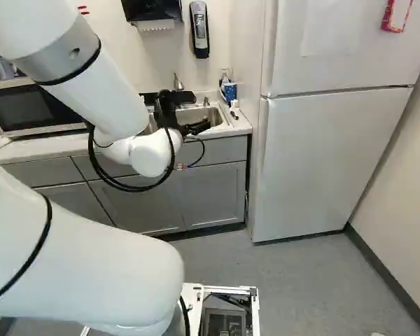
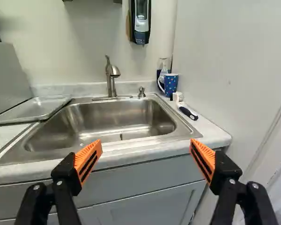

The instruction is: Rinse the cup and place it in the tray

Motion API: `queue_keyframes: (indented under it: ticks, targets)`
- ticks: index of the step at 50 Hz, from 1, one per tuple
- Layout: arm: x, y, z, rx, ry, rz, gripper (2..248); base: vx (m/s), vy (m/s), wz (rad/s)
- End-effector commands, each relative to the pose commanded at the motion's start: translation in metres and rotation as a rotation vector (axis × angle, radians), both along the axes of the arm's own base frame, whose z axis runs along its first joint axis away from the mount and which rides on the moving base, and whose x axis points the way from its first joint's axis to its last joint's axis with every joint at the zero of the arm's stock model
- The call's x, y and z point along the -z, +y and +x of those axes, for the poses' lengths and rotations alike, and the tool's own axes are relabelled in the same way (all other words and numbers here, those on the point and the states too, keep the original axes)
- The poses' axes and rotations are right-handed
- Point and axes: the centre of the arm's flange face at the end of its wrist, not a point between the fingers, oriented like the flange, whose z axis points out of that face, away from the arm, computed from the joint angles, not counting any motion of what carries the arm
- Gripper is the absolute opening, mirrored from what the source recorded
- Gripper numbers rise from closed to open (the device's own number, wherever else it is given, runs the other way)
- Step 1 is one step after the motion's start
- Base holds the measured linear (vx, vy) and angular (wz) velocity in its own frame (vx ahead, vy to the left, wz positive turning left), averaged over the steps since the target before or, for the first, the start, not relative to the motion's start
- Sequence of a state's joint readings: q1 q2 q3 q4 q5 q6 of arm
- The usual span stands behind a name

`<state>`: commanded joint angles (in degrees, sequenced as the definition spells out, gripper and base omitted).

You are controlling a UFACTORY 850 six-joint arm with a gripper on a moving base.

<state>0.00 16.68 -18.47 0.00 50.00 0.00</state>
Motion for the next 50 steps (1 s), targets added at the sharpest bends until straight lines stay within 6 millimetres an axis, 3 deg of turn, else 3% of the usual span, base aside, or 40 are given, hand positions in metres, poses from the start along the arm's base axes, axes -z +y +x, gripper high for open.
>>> queue_keyframes:
  ticks: [50]
  targets:
    - [-0.05, 0.002, 0.049, -0.006, -0.041, 0.0, 247, 0.0, 0.0, 0.0]
